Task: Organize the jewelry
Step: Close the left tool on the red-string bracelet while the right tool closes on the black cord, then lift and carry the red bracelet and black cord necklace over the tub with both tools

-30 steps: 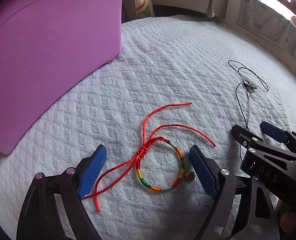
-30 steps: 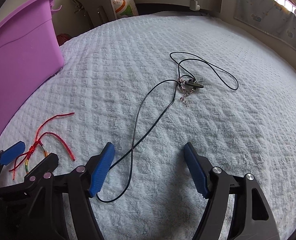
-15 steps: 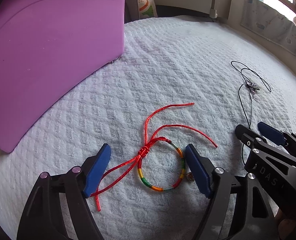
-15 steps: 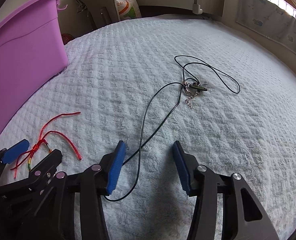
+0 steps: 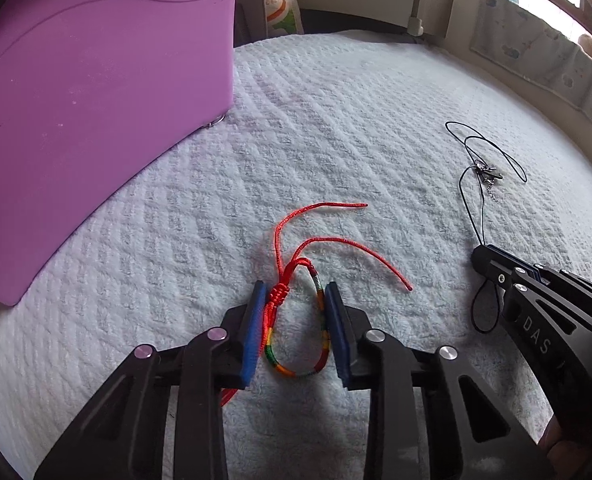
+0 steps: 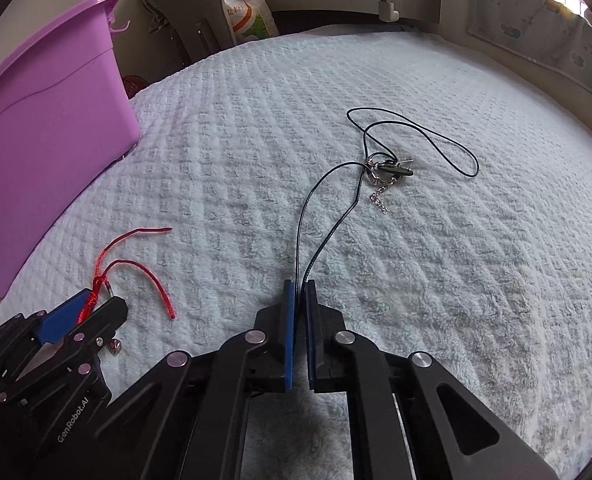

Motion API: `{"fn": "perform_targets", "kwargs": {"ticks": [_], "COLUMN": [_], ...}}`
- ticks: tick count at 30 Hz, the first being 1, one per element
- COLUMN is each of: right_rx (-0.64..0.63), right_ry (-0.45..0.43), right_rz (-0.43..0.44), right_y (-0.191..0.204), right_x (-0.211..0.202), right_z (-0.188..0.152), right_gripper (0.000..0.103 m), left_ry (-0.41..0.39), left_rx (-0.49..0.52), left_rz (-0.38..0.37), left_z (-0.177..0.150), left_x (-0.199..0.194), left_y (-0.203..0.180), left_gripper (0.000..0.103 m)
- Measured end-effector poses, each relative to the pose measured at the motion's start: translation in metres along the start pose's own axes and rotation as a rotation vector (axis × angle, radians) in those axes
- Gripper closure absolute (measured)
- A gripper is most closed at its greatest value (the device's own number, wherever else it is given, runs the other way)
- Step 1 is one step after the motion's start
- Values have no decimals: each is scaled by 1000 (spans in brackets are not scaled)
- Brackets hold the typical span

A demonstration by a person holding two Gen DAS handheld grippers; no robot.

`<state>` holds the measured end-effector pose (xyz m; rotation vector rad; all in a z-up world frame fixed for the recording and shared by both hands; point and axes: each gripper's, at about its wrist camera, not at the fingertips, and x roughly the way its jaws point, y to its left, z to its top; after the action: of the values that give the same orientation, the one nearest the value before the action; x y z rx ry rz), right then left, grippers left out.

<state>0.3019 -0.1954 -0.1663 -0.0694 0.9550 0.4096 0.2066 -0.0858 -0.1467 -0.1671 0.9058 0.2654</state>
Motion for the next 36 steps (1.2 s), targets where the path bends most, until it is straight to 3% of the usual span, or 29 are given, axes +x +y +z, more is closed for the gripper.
{"fn": "perform_targets", "kwargs": {"ticks": [8, 23, 36], "right_rx": [24, 63, 126], "right_ry": [-15, -17, -7], "right_rz": [1, -22, -17], "right_y": [-3, -2, 10], "right_x": [-15, -69, -162], "right_z": [-3, -28, -42], "right_gripper": [100, 100, 100], "left_ry": [5, 14, 37], "left_rx": [-18, 5, 70], "left_rz": [-13, -5, -44], "left_z": [0, -13, -12], "left_x": [-7, -44, -118], "left_y": [6, 13, 14], "left_gripper": [95, 95, 95]}}
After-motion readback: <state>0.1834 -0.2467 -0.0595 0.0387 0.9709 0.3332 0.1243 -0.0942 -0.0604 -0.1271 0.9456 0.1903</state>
